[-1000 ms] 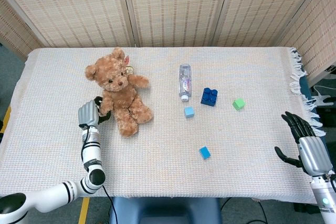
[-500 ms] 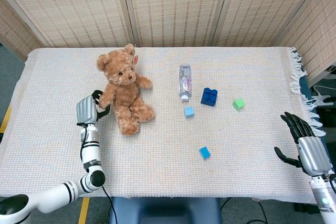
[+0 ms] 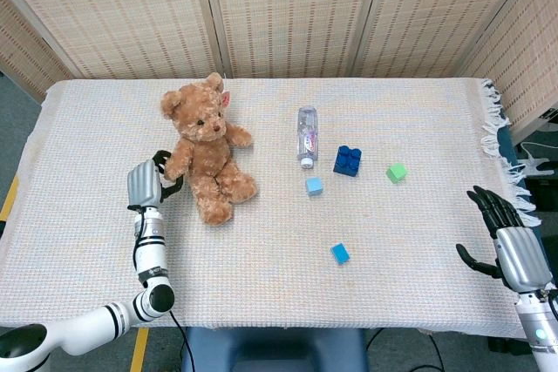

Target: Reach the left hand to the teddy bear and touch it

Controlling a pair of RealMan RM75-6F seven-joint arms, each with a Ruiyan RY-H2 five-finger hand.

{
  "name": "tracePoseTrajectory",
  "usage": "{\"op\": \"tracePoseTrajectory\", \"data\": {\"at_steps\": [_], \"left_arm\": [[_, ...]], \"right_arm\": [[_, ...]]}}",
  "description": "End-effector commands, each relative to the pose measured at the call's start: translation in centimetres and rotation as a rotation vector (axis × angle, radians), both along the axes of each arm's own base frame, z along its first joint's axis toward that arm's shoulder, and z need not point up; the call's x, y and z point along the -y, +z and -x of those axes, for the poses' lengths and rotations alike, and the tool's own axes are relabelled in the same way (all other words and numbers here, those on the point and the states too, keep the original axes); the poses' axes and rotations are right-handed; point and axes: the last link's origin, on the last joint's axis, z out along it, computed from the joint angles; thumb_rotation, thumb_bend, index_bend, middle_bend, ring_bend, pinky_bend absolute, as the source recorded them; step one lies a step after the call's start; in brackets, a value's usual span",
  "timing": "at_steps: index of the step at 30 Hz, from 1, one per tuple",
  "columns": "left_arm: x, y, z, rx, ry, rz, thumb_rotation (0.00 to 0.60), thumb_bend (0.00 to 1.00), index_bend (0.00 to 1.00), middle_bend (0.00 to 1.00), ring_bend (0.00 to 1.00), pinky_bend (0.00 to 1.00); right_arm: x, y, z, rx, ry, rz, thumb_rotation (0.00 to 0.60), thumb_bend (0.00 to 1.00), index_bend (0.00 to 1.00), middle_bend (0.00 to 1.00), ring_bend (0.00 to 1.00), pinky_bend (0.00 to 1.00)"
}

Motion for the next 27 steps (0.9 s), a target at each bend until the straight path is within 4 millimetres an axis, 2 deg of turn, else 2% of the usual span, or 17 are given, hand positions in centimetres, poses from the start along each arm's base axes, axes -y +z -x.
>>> {"op": "tracePoseTrajectory", "data": {"at_steps": [1,5,10,13,15,17,20,24,27], "left_arm": [[0.4,-0.6,0.5,-0.007,0.016,0.029,0.600,0.39,0.46,0.49,0.45,0.41],[0.5,-1.0,1.0,-0.033,0.071,0.116,0.600,0.39,0.48,0.51,0.46,0.41],[0.6,-0.8,1.3,-0.046,0.073,0.119,0.600,0.39,0.46,0.48,0.45,0.41],[0.9,-0.1,1.5,-0.089,0.010,0.090,0.600,0.39,0.30,0.34,0.36,0.40],[1.4,0.7,1.7,-0.146,-0.063,0.064,0.600,0.38,0.15,0.20,0.25,0.39],[2.1,1.5,2.1,-0.195,-0.122,0.043,0.600,0.38,0.05,0.09,0.15,0.37],[4.0,3.1,3.3,-0.259,-0.212,0.034,0.600,0.37,0.00,0.01,0.05,0.33],[7.6,5.5,6.9,-0.432,-0.289,0.090,0.600,0.36,0.00,0.00,0.01,0.32],[9.9,6.9,9.9,-0.549,-0.277,0.140,0.600,0.36,0.00,0.00,0.00,0.31]], "right_arm": [[0.0,0.0,0.0,0.000,0.000,-0.001,0.600,0.20,0.07,0.02,0.00,0.09],[0.0,0.0,0.0,-0.003,-0.003,-0.004,0.600,0.20,0.07,0.02,0.00,0.09],[0.0,0.0,0.0,-0.004,-0.003,-0.003,0.600,0.20,0.07,0.02,0.00,0.09],[0.0,-0.1,0.0,-0.004,-0.001,-0.001,0.600,0.20,0.07,0.02,0.00,0.09],[0.0,-0.1,0.0,-0.006,0.001,-0.001,0.600,0.20,0.07,0.02,0.00,0.09],[0.0,-0.2,0.0,-0.008,0.000,-0.001,0.600,0.20,0.07,0.02,0.00,0.09],[0.0,-0.3,0.0,-0.008,0.000,-0.007,0.600,0.20,0.07,0.02,0.00,0.09],[0.0,-0.5,0.0,-0.013,0.001,-0.012,0.600,0.20,0.07,0.02,0.00,0.09],[0.0,-0.6,0.0,-0.020,0.001,-0.010,0.600,0.20,0.07,0.02,0.00,0.09]]}}
